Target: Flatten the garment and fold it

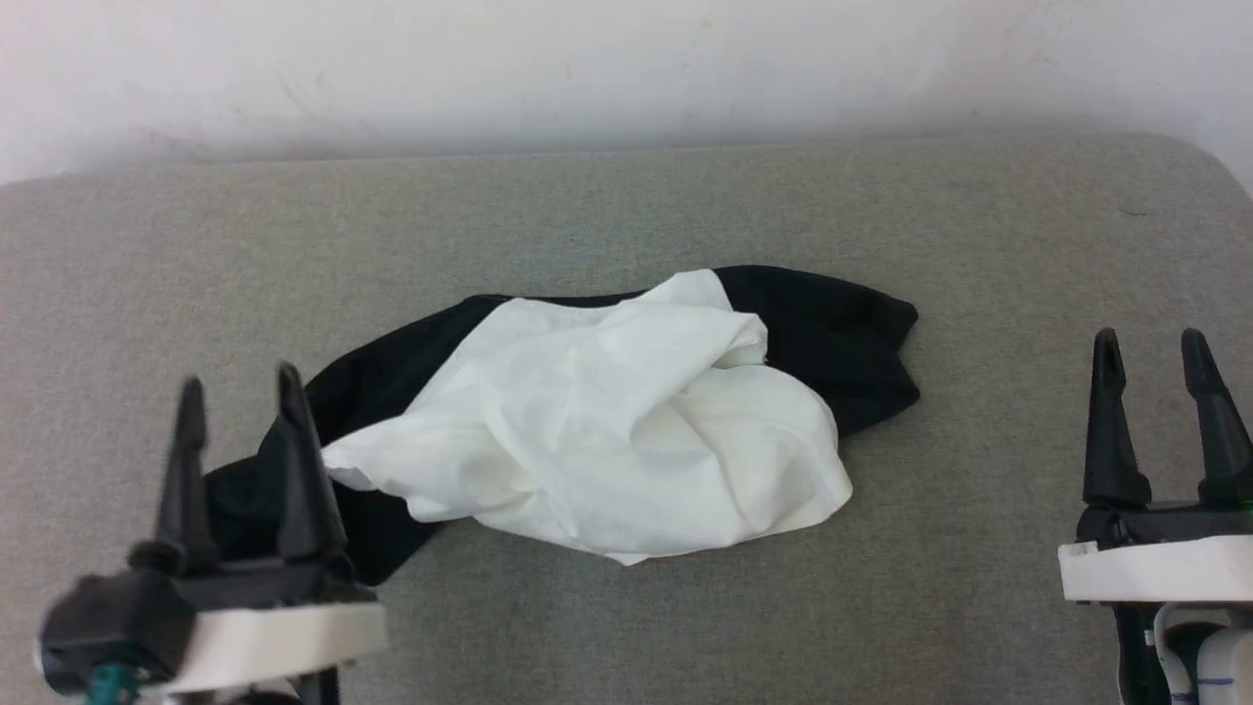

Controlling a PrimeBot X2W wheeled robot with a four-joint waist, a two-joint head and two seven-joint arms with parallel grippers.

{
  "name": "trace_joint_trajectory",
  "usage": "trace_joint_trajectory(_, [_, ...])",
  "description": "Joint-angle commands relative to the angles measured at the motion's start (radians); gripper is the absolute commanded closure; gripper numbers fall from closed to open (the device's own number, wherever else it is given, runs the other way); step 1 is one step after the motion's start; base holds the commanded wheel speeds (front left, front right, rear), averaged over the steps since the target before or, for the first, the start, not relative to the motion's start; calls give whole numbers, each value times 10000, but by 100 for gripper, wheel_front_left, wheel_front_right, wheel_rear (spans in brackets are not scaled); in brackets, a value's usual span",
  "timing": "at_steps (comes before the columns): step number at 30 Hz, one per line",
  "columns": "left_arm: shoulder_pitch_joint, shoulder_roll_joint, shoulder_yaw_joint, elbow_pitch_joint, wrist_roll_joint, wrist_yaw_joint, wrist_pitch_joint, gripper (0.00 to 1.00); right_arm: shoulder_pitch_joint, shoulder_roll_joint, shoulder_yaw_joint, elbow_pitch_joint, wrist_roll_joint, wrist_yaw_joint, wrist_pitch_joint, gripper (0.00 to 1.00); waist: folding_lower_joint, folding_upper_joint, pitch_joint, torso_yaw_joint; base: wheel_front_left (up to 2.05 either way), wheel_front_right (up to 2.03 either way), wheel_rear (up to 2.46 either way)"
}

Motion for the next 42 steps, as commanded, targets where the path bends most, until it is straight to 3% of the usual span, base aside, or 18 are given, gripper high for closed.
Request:
trace_joint_trajectory(1, [451, -437, -23, 179, 373, -176, -46, 0, 126, 20, 12, 54, 50, -7, -37, 0, 0, -1, -82, -122, 0, 0, 0])
trace_joint_trajectory(7, [1177, -1436, 197, 363, 975, -860, -47, 0, 468, 20, -223, 160, 50, -7, -38, 0, 0, -1, -213, 0, 0, 0, 0])
trace_joint_trajectory(15, [956, -1819, 605, 359, 1520, -1518, -48, 0, -375, 20, 74, -438, -709, -7, 1009, 0, 0, -1, 124, 446, 0, 0, 0])
trace_joint_trajectory(20, [596, -1904, 687, 232, 1694, -1747, -48, 0, -1800, -500, 559, -748, -1038, -7, 2762, 0, 0, -1, 713, 779, 0, 0, 0])
trace_joint_trajectory(25, [244, -1957, 508, 265, 1544, -1837, -49, 0, -3064, -1168, 771, -148, -798, -7, 5317, 0, 0, -1, 1344, 1253, 0, 0, 0])
trace_joint_trajectory(26, [244, -1957, 508, 265, 1544, -1837, -49, 0, -3064, -1168, 771, -148, -798, -7, 5317, 0, 0, -1, 1344, 1253, 0, 0, 0])
trace_joint_trajectory(34, [-249, -1971, 83, 323, 1300, -1774, -49, 0, -4146, -1815, 747, 1689, -854, -7, 8627, 0, 0, -1, 2176, 2051, 0, 0, 0])
trace_joint_trajectory(39, [-497, -1972, -153, 366, 1241, -1724, -49, 0, -4092, -2120, 1103, 2549, -617, -7, 9947, 0, 0, -1, 2357, 2434, 0, 0, 0])
trace_joint_trajectory(42, [-532, -1973, -235, 385, 1198, -1654, -49, 0, -3934, -2123, 1186, 2795, -401, -7, 10152, 0, 0, -1, 2378, 2529, 0, 0, 0])
